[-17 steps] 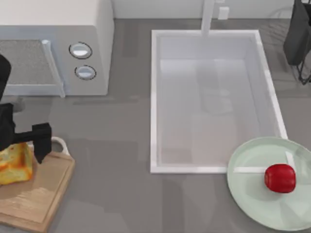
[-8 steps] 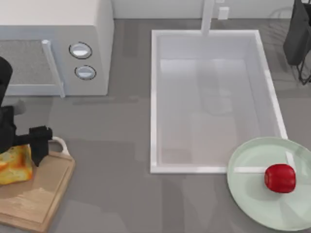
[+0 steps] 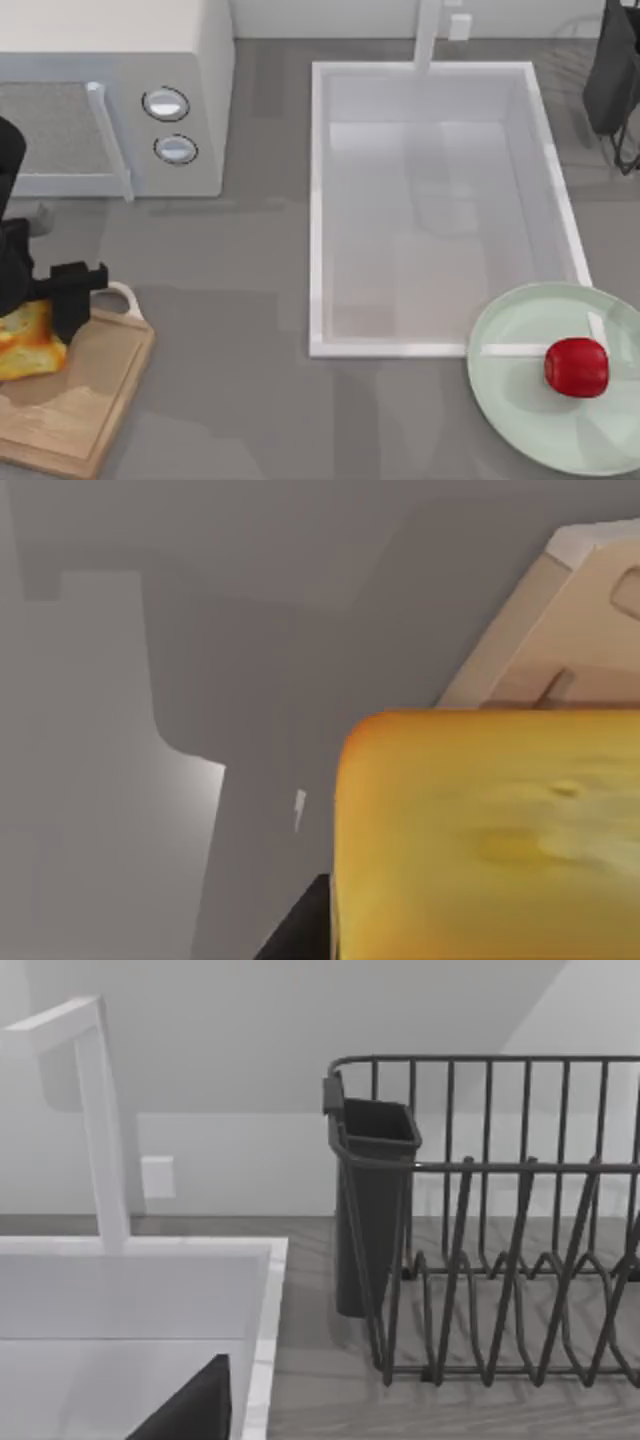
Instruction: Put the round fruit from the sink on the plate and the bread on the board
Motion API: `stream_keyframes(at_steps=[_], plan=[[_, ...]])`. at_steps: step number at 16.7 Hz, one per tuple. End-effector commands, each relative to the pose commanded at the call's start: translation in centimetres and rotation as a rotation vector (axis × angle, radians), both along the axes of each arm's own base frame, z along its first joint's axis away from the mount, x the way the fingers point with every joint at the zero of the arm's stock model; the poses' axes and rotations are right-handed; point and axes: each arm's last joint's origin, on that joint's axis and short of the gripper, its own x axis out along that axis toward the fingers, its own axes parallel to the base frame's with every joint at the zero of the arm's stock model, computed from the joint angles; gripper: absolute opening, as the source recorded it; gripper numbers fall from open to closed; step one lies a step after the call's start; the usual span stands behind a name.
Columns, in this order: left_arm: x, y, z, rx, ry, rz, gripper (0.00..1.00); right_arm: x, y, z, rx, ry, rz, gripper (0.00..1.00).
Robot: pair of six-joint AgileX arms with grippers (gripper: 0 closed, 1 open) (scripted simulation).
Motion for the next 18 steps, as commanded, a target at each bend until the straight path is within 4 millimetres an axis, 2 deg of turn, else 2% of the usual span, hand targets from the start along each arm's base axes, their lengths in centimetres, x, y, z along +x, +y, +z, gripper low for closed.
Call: stream_keyframes(at_steps=[1, 2, 11, 14, 18], plan=[[0.0, 0.0, 0.0, 0.0, 0.0, 0.0, 0.02, 0.0, 0.0, 0.0, 0.0, 0.0, 0.0, 1.0], [0.0, 0.0, 0.0, 0.0, 0.0, 0.0, 0.0, 0.0, 0.0, 0.0, 0.0, 0.0, 0.0, 1.0], [0.0, 0.0, 0.2, -0.001, -0.004, -0.001, 0.0, 0.0, 0.0, 0.0, 0.0, 0.0, 0.0, 1.0], [0.4, 0.0, 1.8, 0.0, -0.004, -0.001, 0.0, 0.0, 0.0, 0.0, 0.0, 0.0, 0.0, 1.0], [0.6, 0.0, 5.5, 0.0, 0.005, 0.002, 0.0, 0.0, 0.0, 0.0, 0.0, 0.0, 0.0, 1.0]])
